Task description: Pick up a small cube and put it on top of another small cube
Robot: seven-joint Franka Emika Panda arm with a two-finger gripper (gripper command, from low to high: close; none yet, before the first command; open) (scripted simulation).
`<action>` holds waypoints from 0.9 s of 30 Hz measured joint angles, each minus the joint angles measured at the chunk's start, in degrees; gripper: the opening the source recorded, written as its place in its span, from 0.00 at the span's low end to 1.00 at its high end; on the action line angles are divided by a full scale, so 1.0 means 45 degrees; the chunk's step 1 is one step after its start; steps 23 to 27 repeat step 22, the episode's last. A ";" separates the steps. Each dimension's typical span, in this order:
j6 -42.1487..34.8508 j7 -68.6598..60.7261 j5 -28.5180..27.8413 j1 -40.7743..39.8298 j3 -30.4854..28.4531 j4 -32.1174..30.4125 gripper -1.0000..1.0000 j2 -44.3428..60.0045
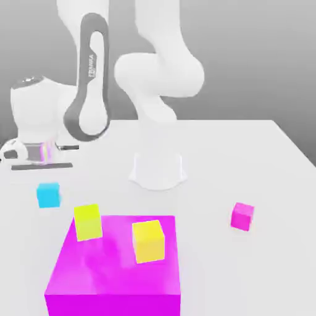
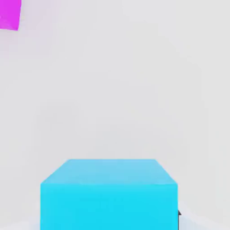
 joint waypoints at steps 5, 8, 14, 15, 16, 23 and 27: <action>-0.2344 -0.0090 -0.0455 0.1212 0.1170 0.0912 0.00 -0.1448; -0.3795 -0.0280 -0.0591 0.1966 0.1925 0.1519 0.00 -0.2287; -0.6146 -0.0754 -0.0745 0.3229 0.3306 0.2567 0.00 -0.3592; -0.5883 -0.0830 -0.0684 0.3320 0.3335 0.2521 0.00 -0.3368; -0.5493 -0.0899 -0.0617 0.3388 0.3322 0.2433 0.00 -0.3059; -0.4126 -0.1055 -0.0463 0.3469 0.3237 0.2099 1.00 -0.2022; -0.4126 -0.1055 -0.0463 0.3469 0.3237 0.2099 1.00 -0.2022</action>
